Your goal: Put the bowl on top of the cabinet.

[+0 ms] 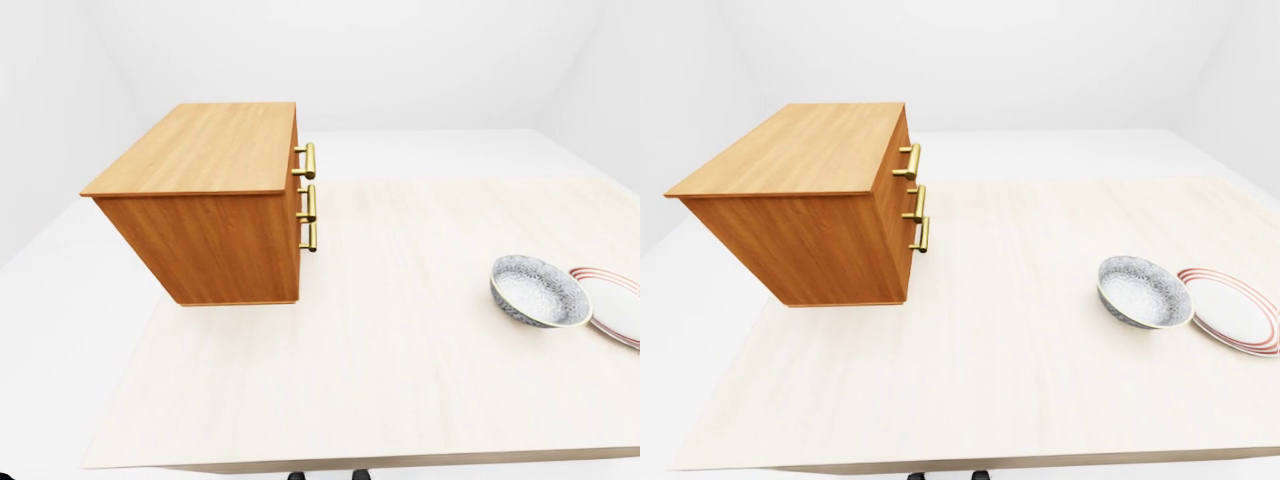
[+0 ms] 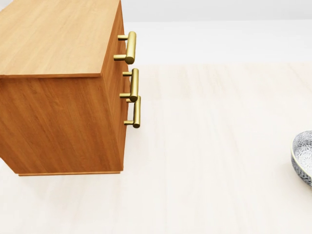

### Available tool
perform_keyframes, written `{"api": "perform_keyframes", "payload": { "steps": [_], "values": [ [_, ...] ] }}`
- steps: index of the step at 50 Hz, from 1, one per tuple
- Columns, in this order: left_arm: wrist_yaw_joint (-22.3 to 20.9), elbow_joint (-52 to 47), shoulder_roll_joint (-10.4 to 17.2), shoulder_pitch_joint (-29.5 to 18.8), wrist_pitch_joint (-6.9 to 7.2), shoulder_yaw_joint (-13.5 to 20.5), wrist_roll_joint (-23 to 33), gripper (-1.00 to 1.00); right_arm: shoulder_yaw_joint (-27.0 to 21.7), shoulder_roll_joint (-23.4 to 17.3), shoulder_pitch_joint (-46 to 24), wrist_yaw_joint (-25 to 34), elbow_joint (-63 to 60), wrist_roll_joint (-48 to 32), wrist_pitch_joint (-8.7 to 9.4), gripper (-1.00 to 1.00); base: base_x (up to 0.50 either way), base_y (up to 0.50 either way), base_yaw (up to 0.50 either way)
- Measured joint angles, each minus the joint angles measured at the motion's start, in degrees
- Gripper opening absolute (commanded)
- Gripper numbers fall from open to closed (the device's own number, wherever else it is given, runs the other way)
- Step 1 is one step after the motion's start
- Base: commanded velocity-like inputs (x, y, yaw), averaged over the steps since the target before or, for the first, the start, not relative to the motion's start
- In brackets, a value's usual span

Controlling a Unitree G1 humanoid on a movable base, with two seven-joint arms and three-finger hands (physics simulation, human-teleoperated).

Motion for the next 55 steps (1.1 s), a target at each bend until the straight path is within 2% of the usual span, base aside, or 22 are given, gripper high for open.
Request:
{"api": "perform_keyframes", "payload": {
  "steps": [8, 15, 22, 26, 31, 37, 45, 50, 55],
  "values": [
    [0.00, 0.00, -0.05, 0.09, 0.00, -0.04, 0.13, 1.00, 0.08, 0.06, 0.09, 0.00, 0.00, -0.12, 0.00, 1.00, 0.00, 0.47, 0.00],
    [0.00, -0.01, -0.19, 0.18, 0.00, -0.09, 0.44, 1.00, -0.64, 1.12, -0.26, 0.00, 0.00, -0.27, 0.00, 1.00, 0.00, 0.00, 0.00],
    [0.00, -0.01, -0.23, 0.35, 0.00, -0.57, 0.78, 1.00, 0.01, 1.81, -3.79, 0.66, 0.00, -5.42, 0.00, 1.00, 0.00, 0.00, 0.00],
    [0.00, -0.01, -0.26, 0.40, 0.00, -0.83, 0.95, 1.00, 2.08, 2.12, -6.35, 4.47, 0.54, -13.25, 0.00, 1.00, 0.00, 0.00, 0.00],
    [0.00, -0.01, -0.27, 0.34, 0.00, -1.02, 1.05, 1.00, 5.58, 3.83, -8.37, 12.56, 3.74, -26.68, 0.00, 1.00, 0.00, 0.00, 0.00],
    [0.00, -0.01, -0.38, 0.25, 0.00, -1.28, 1.21, 1.00, 9.10, 5.32, -8.60, 26.99, 9.38, -46.94, 0.00, 1.00, 0.00, 0.00, 0.00],
    [0.00, -0.01, -0.36, 0.08, 0.00, -1.64, 1.23, 1.00, 11.28, 7.85, -8.59, 45.21, 20.30, -72.05, 0.00, 1.00, 0.00, 0.00, 0.00],
    [0.00, -0.01, -0.53, -0.10, 0.00, -1.86, 1.55, 1.00, 12.34, 8.66, -9.31, 52.37, 28.72, -83.02, 0.00, 1.00, 0.00, 0.00, 0.00],
    [0.00, -0.01, -0.79, -0.21, 0.00, -2.27, 2.08, 1.00, 13.17, 9.31, -9.34, 57.16, 35.70, -91.23, 0.00, 1.00, 0.00, 0.00, 0.00]
  ]
}}
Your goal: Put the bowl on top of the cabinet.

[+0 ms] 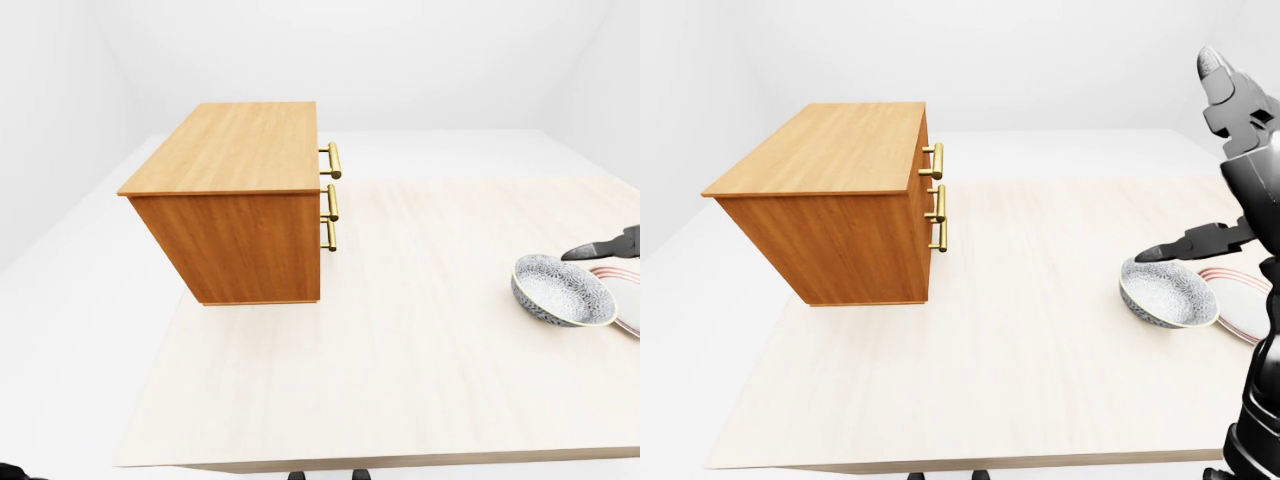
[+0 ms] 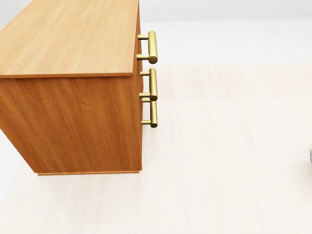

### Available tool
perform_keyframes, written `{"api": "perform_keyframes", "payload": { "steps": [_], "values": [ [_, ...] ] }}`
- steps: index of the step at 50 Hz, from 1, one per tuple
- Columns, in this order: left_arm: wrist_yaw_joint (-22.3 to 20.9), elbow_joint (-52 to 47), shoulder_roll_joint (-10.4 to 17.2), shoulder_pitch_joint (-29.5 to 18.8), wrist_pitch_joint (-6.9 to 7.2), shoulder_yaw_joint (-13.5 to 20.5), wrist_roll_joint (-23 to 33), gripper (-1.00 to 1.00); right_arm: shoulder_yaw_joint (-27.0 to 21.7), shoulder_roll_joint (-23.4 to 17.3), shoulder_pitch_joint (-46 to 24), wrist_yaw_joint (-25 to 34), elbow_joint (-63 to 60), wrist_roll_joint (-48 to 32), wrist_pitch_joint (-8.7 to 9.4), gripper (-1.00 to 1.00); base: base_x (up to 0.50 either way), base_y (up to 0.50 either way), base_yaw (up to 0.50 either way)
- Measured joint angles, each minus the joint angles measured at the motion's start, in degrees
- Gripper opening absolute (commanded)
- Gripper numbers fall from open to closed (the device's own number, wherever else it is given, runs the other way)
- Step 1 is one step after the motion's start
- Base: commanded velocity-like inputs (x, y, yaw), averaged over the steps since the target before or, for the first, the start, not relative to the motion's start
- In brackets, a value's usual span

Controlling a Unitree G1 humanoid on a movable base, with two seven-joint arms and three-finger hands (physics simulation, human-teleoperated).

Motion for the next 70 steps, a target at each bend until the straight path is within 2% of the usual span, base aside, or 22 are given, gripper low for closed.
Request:
{"api": "perform_keyframes", "payload": {
  "steps": [12, 31, 46, 70],
  "values": [
    [0.00, 0.00, -0.31, -0.27, 0.00, -0.25, 0.52, 1.00, 2.47, -1.52, -2.26, 5.62, 16.30, -10.04, 0.00, 1.00, 0.00, 0.00, 0.00],
    [0.00, 0.00, -1.01, -0.41, 0.00, -0.37, 1.92, 1.00, 8.68, -9.02, -7.67, 9.63, 45.79, -15.67, 0.00, 1.00, 0.00, 0.00, 0.00],
    [0.00, 0.00, -0.56, -0.67, 0.00, -0.02, 1.18, 1.00, 11.09, -12.72, -7.12, 8.74, 58.61, -16.12, 0.00, 1.00, 0.00, 0.00, 0.00],
    [0.00, 0.00, -0.49, -0.88, 0.00, 0.17, 1.06, 1.00, 16.25, -10.23, -9.96, -0.54, 70.77, -15.60, 0.00, 1.00, 0.00, 0.00, 0.00]
  ]
}}
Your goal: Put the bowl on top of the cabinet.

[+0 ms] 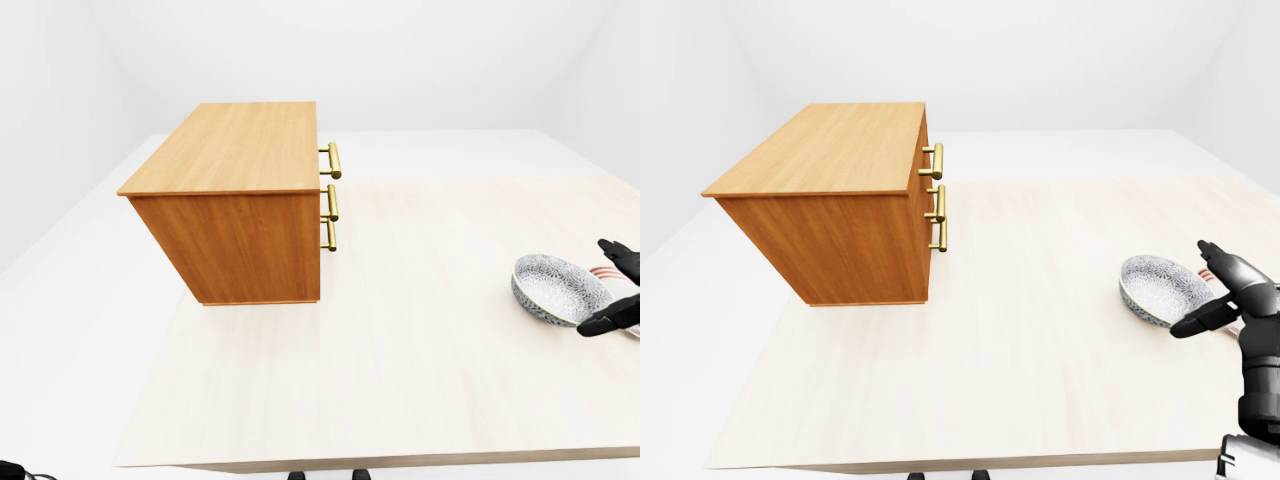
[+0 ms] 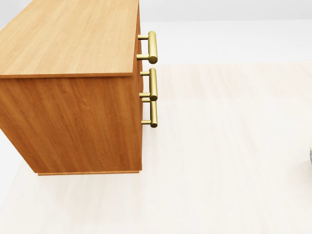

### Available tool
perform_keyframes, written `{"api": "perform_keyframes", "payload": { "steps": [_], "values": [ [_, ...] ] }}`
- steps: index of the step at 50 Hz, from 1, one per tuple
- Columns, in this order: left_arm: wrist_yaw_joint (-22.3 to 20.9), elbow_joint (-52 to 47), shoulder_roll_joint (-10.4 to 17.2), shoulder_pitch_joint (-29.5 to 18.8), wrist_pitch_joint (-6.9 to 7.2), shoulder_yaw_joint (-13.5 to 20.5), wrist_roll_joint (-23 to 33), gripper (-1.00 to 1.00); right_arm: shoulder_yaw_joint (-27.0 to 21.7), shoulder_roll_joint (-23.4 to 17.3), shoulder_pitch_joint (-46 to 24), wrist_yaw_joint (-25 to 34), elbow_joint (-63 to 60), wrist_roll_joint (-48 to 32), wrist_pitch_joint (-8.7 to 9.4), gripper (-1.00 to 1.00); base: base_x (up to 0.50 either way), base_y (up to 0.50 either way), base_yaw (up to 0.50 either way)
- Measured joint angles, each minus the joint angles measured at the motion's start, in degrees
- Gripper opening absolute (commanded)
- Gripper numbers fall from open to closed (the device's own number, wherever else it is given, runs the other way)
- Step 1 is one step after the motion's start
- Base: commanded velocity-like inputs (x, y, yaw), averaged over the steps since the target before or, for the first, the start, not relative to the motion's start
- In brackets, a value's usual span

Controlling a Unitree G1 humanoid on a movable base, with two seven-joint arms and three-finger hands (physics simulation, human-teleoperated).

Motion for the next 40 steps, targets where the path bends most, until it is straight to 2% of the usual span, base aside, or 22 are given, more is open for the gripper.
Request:
{"api": "perform_keyframes", "payload": {
  "steps": [26, 40],
  "values": [
    [0.00, 0.00, 0.39, 0.16, 0.00, -0.27, -0.44, 1.00, 4.80, 5.72, -2.57, -6.39, 6.70, -0.51, -0.03, 1.00, 0.00, 0.00, 0.00],
    [0.00, 0.00, 0.56, -0.02, 0.00, -0.38, -0.79, 1.00, 6.08, 8.29, -1.32, -9.05, 9.57, 0.19, -0.91, 1.00, 0.00, 0.00, 0.00]
  ]
}}
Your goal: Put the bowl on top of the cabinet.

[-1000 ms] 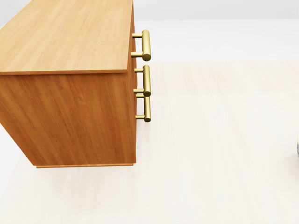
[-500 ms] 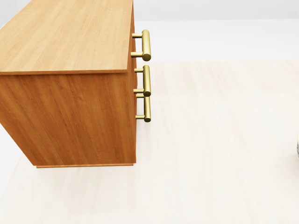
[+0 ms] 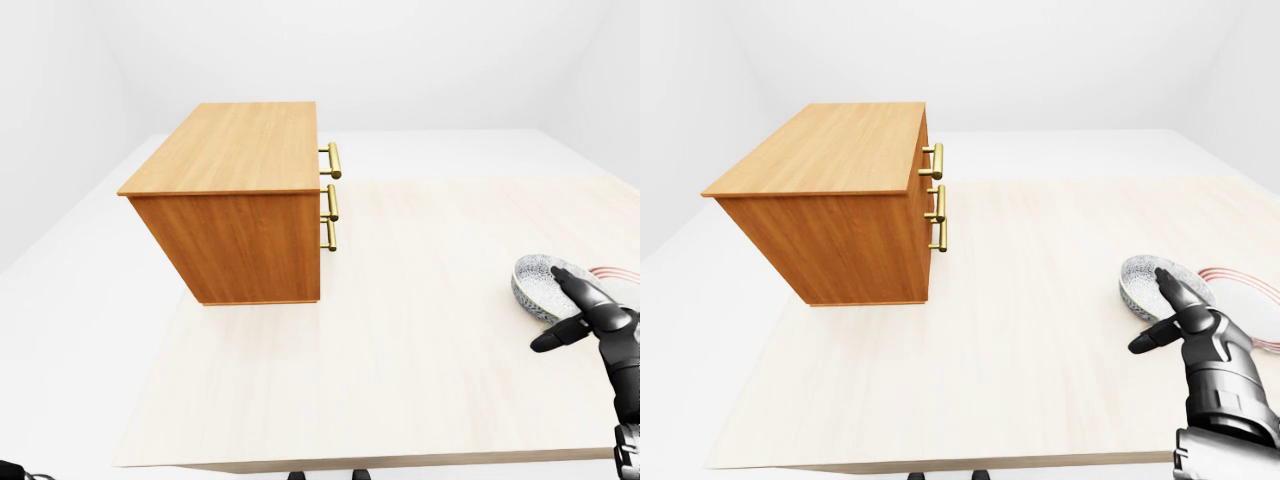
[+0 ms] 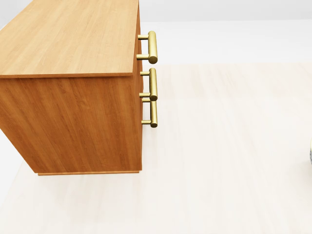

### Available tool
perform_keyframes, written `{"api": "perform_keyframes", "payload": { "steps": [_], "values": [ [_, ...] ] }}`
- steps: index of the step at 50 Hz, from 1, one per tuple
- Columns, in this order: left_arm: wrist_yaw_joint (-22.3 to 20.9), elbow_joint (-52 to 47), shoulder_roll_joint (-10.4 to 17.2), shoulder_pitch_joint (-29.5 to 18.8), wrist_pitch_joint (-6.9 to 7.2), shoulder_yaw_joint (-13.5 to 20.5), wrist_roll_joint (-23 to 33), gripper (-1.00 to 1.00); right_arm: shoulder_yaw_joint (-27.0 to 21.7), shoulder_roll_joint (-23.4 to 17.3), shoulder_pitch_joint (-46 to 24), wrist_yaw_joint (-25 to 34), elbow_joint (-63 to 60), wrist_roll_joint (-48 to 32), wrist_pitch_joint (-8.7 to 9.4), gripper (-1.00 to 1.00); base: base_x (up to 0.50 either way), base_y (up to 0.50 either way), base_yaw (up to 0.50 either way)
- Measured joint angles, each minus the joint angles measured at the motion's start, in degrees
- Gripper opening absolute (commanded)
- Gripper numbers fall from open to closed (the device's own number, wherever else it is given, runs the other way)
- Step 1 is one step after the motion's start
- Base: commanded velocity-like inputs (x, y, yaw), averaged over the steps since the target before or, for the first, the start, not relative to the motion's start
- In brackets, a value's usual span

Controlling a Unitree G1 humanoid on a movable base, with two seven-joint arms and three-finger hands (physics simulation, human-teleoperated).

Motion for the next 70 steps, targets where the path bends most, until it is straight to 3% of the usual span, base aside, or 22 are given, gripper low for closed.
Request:
{"api": "perform_keyframes", "payload": {
  "steps": [42, 43, 45, 46, 47, 50, 51, 70],
  "values": [
    [0.00, 0.00, -0.63, 0.43, 0.00, -0.73, 1.27, 1.00, 1.15, 2.48, 3.04, -2.68, 2.95, 2.04, -1.50, 1.00, 0.00, 0.00, 0.00],
    [0.00, 0.00, -0.64, 0.44, 0.00, -0.74, 1.30, 1.00, 1.15, 2.48, 3.09, -2.68, 2.96, 2.07, -1.52, 0.83, 0.00, 0.00, 0.00],
    [0.00, 0.00, -0.66, 0.46, 0.00, -0.77, 1.34, 1.00, 1.10, 2.46, 3.17, -2.73, 2.97, 2.09, -1.56, -0.13, 0.00, 0.00, 0.00],
    [0.00, 0.00, -0.67, 0.47, 0.00, -0.78, 1.36, 1.00, 1.10, 2.46, 3.21, -2.77, 2.99, 2.12, -1.59, -0.13, 0.00, 0.00, 0.00],
    [0.00, 0.00, -0.67, 0.49, 0.00, -0.80, 1.37, 1.00, 1.01, 2.38, 3.18, -2.99, 2.92, 1.98, -1.64, -0.51, 0.00, 0.00, 0.00],
    [0.00, 0.00, -0.65, 0.51, 0.00, -0.82, 1.34, 1.00, 0.67, 2.09, 3.07, -3.58, 2.73, 1.71, -1.78, -0.76, 0.00, 0.00, 0.00],
    [0.00, 0.00, -0.63, 0.51, 0.00, -0.82, 1.32, 1.00, 0.58, 2.01, 3.07, -3.63, 2.68, 1.75, -1.80, -0.99, 0.00, 0.00, 0.00],
    [0.00, 0.00, -0.43, 0.44, 0.00, -1.01, 0.88, 1.00, 0.62, 1.54, 3.01, -4.50, 2.24, 2.76, -2.01, -1.00, 0.00, 0.00, 0.00]
  ]
}}
